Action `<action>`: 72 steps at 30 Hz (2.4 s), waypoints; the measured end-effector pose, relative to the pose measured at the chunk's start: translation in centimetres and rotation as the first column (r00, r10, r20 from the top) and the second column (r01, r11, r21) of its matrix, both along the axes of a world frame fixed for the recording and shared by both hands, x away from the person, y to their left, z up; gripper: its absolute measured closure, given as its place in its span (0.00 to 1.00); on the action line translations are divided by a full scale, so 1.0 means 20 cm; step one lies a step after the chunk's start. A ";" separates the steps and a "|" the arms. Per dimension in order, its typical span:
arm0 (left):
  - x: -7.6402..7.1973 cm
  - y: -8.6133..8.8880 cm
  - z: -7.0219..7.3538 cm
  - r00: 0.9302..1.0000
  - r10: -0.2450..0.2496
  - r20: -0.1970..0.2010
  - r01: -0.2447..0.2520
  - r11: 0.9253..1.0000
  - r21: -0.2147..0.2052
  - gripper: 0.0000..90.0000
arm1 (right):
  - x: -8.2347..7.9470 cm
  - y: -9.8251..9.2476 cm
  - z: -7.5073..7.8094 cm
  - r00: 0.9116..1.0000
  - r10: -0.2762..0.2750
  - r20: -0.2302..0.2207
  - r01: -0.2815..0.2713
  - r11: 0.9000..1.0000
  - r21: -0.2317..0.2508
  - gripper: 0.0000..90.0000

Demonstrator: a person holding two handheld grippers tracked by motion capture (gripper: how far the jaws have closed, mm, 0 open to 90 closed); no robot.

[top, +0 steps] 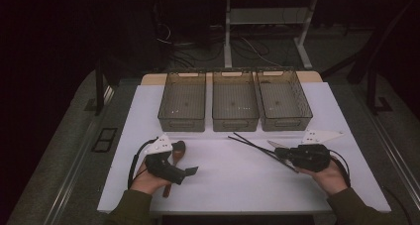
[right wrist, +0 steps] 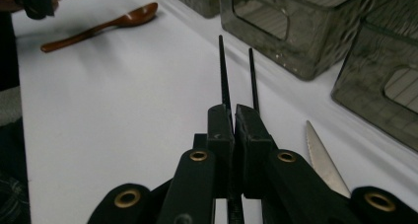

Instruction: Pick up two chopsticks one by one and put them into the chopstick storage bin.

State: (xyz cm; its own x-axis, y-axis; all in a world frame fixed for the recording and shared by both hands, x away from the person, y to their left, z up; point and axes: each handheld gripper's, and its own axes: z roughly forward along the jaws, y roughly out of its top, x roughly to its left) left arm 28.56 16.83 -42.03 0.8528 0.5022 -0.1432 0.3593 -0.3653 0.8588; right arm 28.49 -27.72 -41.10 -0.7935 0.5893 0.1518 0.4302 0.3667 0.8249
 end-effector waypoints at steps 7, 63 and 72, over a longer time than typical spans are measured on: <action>0.00 0.00 0.00 1.000 0.001 -0.001 -0.001 1.000 -0.001 0.00 | 0.01 -0.01 0.06 1.000 -0.001 0.023 0.000 1.000 0.025 0.94; 0.00 0.00 -0.03 1.000 -0.010 -0.005 0.010 1.000 -0.020 0.00 | 0.45 0.41 0.30 0.993 -0.032 0.116 0.029 0.999 0.031 0.94; 0.00 0.00 -0.03 1.000 -0.010 -0.005 0.010 1.000 -0.025 0.00 | 0.56 0.52 0.34 0.993 -0.046 0.108 0.044 0.999 0.028 0.94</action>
State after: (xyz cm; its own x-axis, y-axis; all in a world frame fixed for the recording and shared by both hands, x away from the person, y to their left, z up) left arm 28.64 16.82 -42.59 0.8570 0.4898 -0.1600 0.3603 -0.3477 0.8656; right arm 39.74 -17.32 -34.26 -0.7789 0.6218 0.0819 0.3535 0.3274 0.8763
